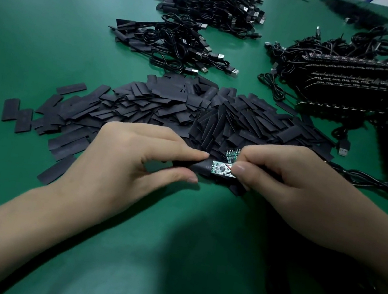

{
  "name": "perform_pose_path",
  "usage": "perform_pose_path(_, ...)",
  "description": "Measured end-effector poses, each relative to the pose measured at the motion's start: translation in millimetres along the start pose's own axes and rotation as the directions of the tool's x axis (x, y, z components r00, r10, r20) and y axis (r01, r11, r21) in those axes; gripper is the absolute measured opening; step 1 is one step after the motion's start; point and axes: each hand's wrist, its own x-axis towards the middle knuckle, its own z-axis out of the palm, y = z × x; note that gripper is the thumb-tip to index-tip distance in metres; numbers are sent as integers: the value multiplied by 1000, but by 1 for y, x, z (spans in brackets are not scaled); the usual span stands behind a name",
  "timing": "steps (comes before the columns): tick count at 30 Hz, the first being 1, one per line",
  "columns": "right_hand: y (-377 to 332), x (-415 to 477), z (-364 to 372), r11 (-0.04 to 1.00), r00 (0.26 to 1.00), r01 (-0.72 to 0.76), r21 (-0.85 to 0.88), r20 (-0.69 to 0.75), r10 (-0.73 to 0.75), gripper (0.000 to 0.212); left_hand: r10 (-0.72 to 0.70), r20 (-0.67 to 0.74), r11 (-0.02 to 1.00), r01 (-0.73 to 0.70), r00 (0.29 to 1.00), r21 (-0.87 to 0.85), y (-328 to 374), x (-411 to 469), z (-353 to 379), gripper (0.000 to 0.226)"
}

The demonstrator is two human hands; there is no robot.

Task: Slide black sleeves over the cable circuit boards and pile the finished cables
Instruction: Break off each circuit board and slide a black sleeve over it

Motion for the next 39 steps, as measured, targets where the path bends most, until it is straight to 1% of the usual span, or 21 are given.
perform_pose_path(4, 1, -1, 3, 999, 1000, 6, -40, 2, -6, 42, 24, -5, 1000, -24, 1000, -13, 1, 2, 1, 18)
perform_pose_path(7, 0, -1, 4, 996, 1000, 24, -91, 2, -24, 37, 7, -8, 999, -7, 1000, -38, 5, 1, 2, 17)
perform_pose_path(11, 1, 0, 5, 995, 999, 39, -97, 14, -37, 36, 45, -29, 999, -46, 999, -19, 10, 2, 3, 22)
perform_pose_path(14, 1, 0, 5, 996, 999, 51, -75, 1, -52, 33, 46, -5, 998, -46, 999, -38, 10, 1, 3, 19)
perform_pose_path(17, 2, 0, 9, 996, 999, 51, -71, -6, -52, 31, 73, -20, 997, -74, 997, -30, 13, 1, 3, 18)
perform_pose_path(19, 2, 0, 11, 996, 998, 59, -71, -33, -61, 28, 84, -39, 996, -86, 996, -27, 16, 3, 3, 20)
perform_pose_path(20, 2, 0, 11, 996, 995, 67, -54, -66, -71, 23, 78, -37, 996, -79, 996, -36, 18, 4, 2, 19)
perform_pose_path(22, 1, -1, 9, 995, 981, 91, -28, -168, -95, 12, 89, -53, 995, -91, 995, -33, 22, 7, 1, 19)
perform_pose_path(24, -1, -3, 6, 992, 956, 121, -38, -264, -127, 12, 79, -86, 996, -82, 993, -31, 25, 9, -1, 21)
perform_pose_path(25, -1, -4, 5, 989, 947, 140, -36, -287, -145, 10, 66, -103, 997, -70, 992, -37, 26, 10, -1, 21)
perform_pose_path(27, -4, -6, 4, 984, 937, 173, -50, -298, -180, 6, 48, -122, 997, -54, 991, -52, 26, 9, -3, 21)
perform_pose_path(30, -5, -8, 4, 979, 922, 180, -93, -330, -201, 4, 23, -129, 995, -35, 991, -93, 27, 8, -2, 20)
perform_pose_path(33, -3, -9, 6, 963, 892, 196, -188, -373, -254, 3, -14, -129, 989, -6, 991, -150, 27, 6, -1, 20)
perform_pose_path(35, -2, -8, 6, 945, 878, 223, -240, -371, -301, 3, -39, -115, 982, 16, 993, -190, 27, 5, -1, 19)
perform_pose_path(36, -2, -9, 7, 943, 880, 218, -252, -367, -301, 3, -50, -103, 978, 28, 993, -207, 27, 5, 0, 19)
perform_pose_path(39, -3, -9, 8, 922, 865, 255, -291, -358, -352, 5, -53, -98, 968, 26, 994, -251, 29, 6, 1, 19)
